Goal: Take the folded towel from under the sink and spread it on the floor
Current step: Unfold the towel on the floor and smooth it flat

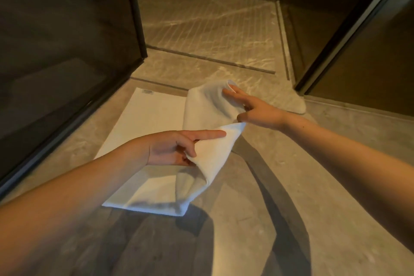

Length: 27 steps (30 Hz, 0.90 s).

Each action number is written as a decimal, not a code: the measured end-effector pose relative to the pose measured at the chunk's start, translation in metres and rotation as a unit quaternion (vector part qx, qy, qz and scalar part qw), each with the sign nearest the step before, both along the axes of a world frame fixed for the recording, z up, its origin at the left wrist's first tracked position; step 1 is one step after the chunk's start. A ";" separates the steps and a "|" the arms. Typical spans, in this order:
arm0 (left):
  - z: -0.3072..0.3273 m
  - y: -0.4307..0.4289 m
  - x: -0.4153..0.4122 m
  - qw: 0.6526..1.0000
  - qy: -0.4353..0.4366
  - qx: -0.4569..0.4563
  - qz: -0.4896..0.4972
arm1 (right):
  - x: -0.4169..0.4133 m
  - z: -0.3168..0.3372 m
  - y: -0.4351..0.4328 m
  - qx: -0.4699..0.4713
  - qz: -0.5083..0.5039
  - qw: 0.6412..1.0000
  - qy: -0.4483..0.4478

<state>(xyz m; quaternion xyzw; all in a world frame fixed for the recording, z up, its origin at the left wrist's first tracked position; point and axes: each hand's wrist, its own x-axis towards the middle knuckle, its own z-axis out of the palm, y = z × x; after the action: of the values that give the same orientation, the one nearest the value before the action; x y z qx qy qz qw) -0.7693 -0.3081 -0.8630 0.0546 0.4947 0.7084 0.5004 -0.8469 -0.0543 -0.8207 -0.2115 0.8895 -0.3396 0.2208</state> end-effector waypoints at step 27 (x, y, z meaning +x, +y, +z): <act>-0.093 0.110 0.023 0.941 0.180 -0.206 -0.199 | 0.058 -0.108 0.109 0.160 -0.094 0.983 -0.001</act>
<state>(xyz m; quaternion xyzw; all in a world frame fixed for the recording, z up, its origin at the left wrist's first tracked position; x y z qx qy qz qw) -0.7460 -0.1981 -0.9564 0.1747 0.6908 0.4551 0.5340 -0.7892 0.0543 -0.9284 -0.0887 0.9478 -0.2128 0.2202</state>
